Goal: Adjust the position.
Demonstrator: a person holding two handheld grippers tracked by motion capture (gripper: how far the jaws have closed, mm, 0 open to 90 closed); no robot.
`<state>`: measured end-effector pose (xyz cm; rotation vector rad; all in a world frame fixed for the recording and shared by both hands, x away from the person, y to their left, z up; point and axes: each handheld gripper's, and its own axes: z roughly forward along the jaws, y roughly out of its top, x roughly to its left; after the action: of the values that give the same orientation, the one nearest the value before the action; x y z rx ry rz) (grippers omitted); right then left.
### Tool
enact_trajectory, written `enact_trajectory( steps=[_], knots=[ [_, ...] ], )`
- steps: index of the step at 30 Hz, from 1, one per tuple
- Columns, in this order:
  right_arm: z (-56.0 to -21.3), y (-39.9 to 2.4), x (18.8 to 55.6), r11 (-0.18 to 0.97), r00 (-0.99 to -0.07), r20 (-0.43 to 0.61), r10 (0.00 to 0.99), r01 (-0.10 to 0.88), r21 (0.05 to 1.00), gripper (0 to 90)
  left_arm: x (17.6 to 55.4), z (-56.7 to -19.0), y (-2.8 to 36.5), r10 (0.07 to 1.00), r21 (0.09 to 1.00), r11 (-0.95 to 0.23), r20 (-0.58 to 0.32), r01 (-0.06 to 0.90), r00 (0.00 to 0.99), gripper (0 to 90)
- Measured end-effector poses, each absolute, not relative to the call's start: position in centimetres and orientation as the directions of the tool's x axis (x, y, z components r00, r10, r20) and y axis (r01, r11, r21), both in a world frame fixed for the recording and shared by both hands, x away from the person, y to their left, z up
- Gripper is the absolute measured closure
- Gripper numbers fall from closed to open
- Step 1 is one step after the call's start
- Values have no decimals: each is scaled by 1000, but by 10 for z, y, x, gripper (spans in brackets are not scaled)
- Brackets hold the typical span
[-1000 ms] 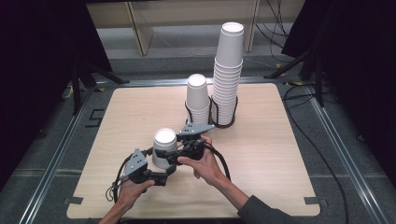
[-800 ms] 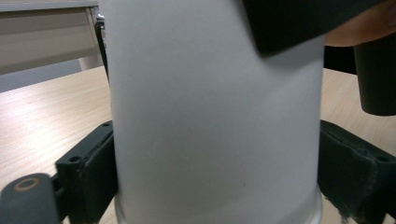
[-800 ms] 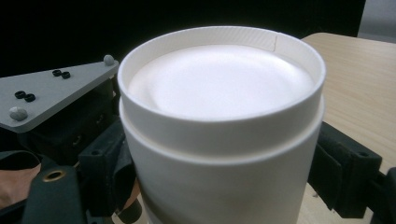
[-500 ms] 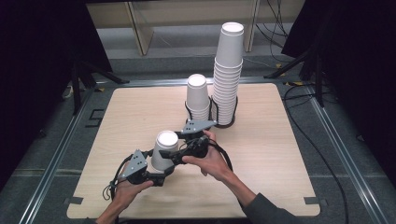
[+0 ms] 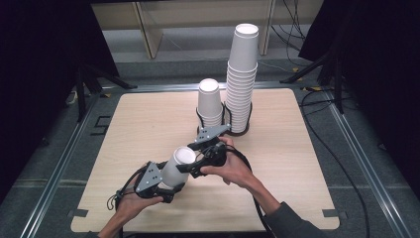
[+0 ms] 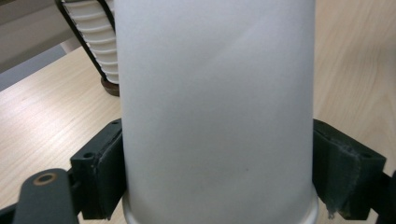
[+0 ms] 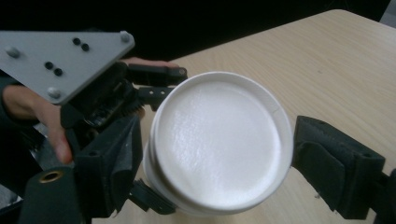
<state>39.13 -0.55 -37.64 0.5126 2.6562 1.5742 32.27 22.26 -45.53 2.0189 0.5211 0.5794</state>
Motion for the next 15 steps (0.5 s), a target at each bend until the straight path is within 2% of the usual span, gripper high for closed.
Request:
enact_trajectory(
  steps=[5,6,7,15],
  knots=[
    [-382,-5,390,492,-954,173,246,277,826,192,319,-455,218,548,862,-494,208,113,810,159],
    [-382,-5,387,499,-947,200,252,304,812,194,320,-455,217,533,858,-503,211,106,819,159],
    [-384,-3,388,501,-956,174,236,273,821,192,319,-455,216,522,853,-512,221,96,824,159],
    [-386,-3,390,524,-960,180,214,268,808,217,319,-456,215,517,850,-519,231,88,825,153]
  ],
)
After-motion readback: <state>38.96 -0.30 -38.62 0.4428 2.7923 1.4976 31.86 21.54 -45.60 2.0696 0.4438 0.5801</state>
